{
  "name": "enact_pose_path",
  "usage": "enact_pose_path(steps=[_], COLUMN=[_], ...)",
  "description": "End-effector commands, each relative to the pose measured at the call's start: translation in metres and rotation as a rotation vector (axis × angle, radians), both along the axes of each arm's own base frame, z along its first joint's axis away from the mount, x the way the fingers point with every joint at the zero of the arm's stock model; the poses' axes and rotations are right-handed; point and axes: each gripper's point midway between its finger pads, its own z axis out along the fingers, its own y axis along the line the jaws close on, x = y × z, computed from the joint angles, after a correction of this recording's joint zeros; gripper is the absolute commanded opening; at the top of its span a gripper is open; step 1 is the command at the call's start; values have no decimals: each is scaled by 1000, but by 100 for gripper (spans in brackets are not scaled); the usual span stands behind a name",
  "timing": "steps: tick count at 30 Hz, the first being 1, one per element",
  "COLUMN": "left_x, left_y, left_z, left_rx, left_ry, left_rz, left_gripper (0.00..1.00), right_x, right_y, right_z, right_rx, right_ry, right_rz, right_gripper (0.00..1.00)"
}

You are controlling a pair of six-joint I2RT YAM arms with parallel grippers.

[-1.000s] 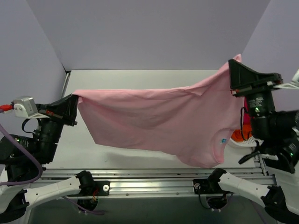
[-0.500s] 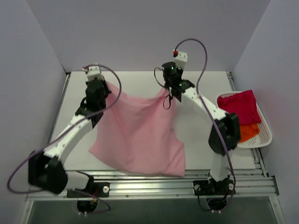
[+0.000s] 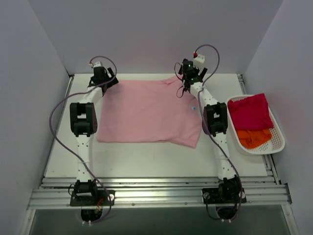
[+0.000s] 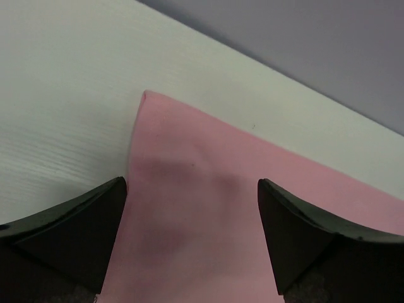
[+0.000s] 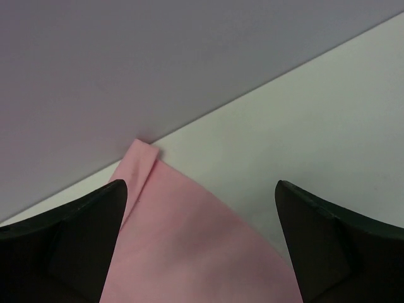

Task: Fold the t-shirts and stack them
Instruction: Flatten the tshirt out

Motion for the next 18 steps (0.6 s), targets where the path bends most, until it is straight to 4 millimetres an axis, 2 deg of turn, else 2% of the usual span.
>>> enact_pose_path(steps=[1,2,3,4,5,6,7,8,9,10,11,13,14,15,17,18], left_x=[-2,-2,-6,-12,-21,-30,-37,-44,-59,-66,-73,-97,-107,-122,-140,-151], left_y=[-9,-8,-5,-3,2,5,8,14,17,20,22,25,23,22,18,19], left_z=[79,94,136,147,141,174,182,189,195,196,194,179,186,154,134,133], left_rx=[-72,-66,-60,-53,-34,-25,-15,4,14,24,32,30,10,1,-48,-67], left_ry=[-115,-162,-245,-263,-257,-310,-323,-335,-335,-333,-325,-281,-294,-230,-200,-194], left_rz=[-27,-24,-18,-12,2,9,18,33,41,49,54,75,73,71,86,100], left_gripper=[94,94,94,94,94,94,94,94,94,94,94,94,94,94,94,94], right_x=[-4,-9,-19,-25,-31,-41,-47,-51,-58,-61,-65,-71,-77,-84,-98,-115], right_y=[13,11,8,7,5,5,7,8,9,13,14,17,17,18,22,21], right_z=[141,149,177,167,170,190,173,171,176,170,149,122,99,80,64,36], right_rx=[55,59,73,78,88,109,116,121,129,139,158,186,226,237,270,287], right_ry=[-315,-333,-379,-367,-369,-402,-369,-360,-363,-354,-317,-237,-190,-144,-111,-55], right_rz=[28,24,22,18,10,13,22,28,31,46,55,66,51,48,48,28], right_gripper=[100,100,100,100,100,100,100,100,100,100,100,100,100,100,100,100])
